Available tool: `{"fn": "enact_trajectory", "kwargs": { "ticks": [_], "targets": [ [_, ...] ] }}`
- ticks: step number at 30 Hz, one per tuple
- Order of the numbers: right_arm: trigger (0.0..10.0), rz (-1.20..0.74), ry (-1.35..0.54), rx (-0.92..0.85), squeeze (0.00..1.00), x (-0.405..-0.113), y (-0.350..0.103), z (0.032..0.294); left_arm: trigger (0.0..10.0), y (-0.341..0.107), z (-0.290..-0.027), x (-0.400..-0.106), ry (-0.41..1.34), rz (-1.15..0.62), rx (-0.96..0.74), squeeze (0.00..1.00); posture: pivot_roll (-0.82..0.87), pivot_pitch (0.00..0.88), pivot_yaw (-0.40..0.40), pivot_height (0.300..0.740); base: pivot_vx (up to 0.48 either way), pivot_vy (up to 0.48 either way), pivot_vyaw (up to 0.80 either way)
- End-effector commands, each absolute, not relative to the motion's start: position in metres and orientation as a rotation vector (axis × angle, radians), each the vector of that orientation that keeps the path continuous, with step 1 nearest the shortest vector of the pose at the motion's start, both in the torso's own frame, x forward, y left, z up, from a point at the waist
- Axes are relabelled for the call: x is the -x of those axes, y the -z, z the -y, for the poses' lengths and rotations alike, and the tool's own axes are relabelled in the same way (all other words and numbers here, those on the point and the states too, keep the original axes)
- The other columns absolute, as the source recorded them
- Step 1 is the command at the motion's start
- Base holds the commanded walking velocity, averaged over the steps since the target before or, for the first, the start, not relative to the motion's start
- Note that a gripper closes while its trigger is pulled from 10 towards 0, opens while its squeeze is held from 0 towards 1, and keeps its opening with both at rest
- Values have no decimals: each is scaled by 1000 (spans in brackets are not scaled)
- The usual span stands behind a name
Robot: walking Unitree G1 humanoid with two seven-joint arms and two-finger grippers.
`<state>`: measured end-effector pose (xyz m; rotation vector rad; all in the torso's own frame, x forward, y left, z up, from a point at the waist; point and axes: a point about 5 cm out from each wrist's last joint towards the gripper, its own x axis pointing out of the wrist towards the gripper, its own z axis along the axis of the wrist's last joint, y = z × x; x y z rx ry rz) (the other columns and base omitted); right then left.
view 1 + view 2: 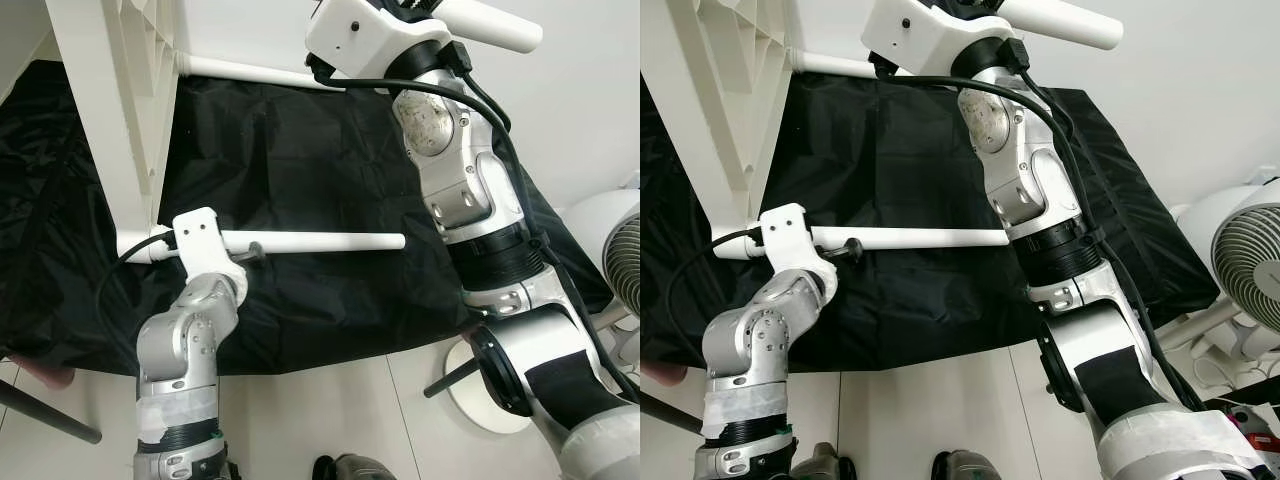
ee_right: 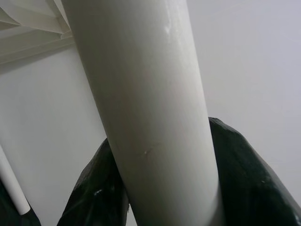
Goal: Building children table
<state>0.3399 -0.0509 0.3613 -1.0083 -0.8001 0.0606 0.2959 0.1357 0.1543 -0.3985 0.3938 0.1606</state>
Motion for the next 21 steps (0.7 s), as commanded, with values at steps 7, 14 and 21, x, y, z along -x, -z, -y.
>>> {"fn": "enact_trajectory", "kwargs": {
  "ticks": [7,14,21],
  "targets": [
    [0,751,-62,784,0,-338,-359,62,10000,-156,-117,-307,-193,-409,627,0,-60,95,-69,740,0,0,0],
    [0,741,-30,706,0,-333,-363,69,10000,-161,-104,-319,-168,-412,802,0,-79,97,-61,740,0,0,0],
    [0,672,33,555,0,-333,-377,96,10000,-169,-93,-331,-175,-421,998,0,-104,102,-47,740,0,0,0]
  ]
}}
